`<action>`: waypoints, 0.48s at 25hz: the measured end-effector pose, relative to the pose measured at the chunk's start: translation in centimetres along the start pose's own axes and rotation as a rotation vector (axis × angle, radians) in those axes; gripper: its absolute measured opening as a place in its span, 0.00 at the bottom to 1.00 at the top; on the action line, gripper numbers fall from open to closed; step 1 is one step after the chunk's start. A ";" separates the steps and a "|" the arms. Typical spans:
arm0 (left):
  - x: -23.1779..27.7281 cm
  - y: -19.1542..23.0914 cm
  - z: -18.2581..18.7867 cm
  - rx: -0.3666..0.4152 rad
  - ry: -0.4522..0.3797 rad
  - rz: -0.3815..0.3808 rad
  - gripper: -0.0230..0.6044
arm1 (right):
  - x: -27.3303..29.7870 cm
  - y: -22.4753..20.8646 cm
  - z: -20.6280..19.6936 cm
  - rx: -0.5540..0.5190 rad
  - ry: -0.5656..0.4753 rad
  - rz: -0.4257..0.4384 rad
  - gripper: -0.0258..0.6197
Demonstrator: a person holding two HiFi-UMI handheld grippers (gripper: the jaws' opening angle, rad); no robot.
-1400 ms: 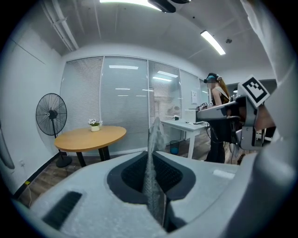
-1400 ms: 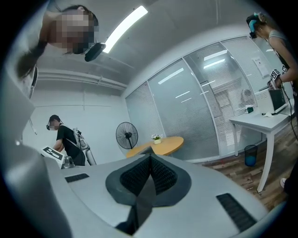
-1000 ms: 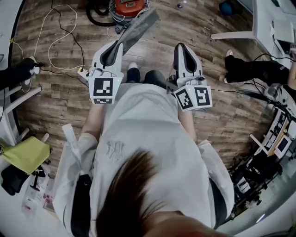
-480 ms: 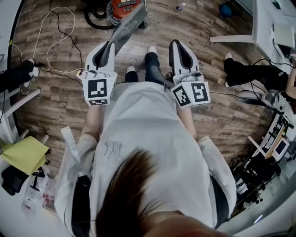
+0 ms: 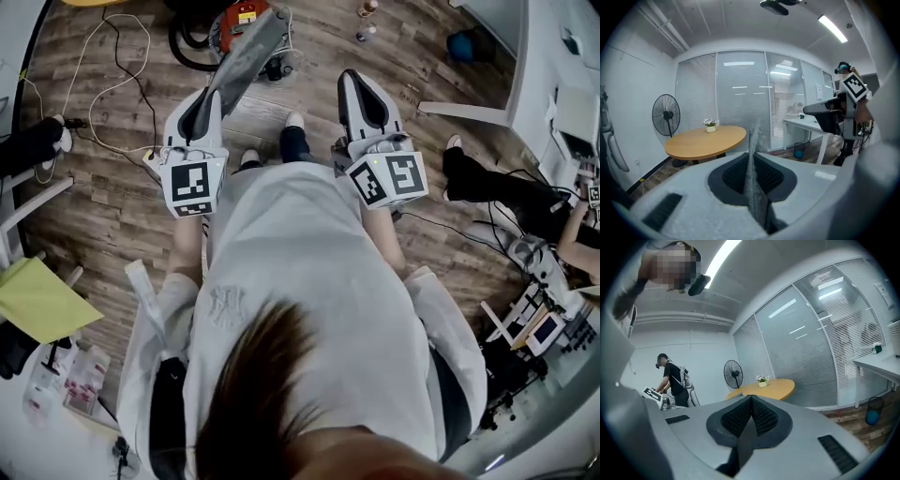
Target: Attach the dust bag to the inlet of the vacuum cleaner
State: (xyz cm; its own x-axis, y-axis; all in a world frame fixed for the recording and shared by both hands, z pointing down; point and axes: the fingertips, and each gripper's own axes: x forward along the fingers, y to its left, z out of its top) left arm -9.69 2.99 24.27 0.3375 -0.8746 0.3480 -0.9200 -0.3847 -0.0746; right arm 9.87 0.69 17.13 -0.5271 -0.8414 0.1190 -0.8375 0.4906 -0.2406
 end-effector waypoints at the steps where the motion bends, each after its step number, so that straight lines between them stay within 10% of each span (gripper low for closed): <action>1: 0.7 -0.1 0.3 -0.003 0.000 0.016 0.10 | 0.5 -0.9 0.3 -0.004 0.005 0.013 0.04; 12: 5.6 -1.5 2.2 -0.011 0.011 0.147 0.10 | 3.9 -7.9 1.3 -0.002 0.042 0.104 0.04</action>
State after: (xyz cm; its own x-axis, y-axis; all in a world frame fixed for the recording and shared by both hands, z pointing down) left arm -6.02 -1.97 24.25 0.1967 -0.9179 0.3447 -0.9614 -0.2495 -0.1157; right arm 14.58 -6.74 18.26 -0.6165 -0.7759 0.1340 -0.7784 0.5751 -0.2518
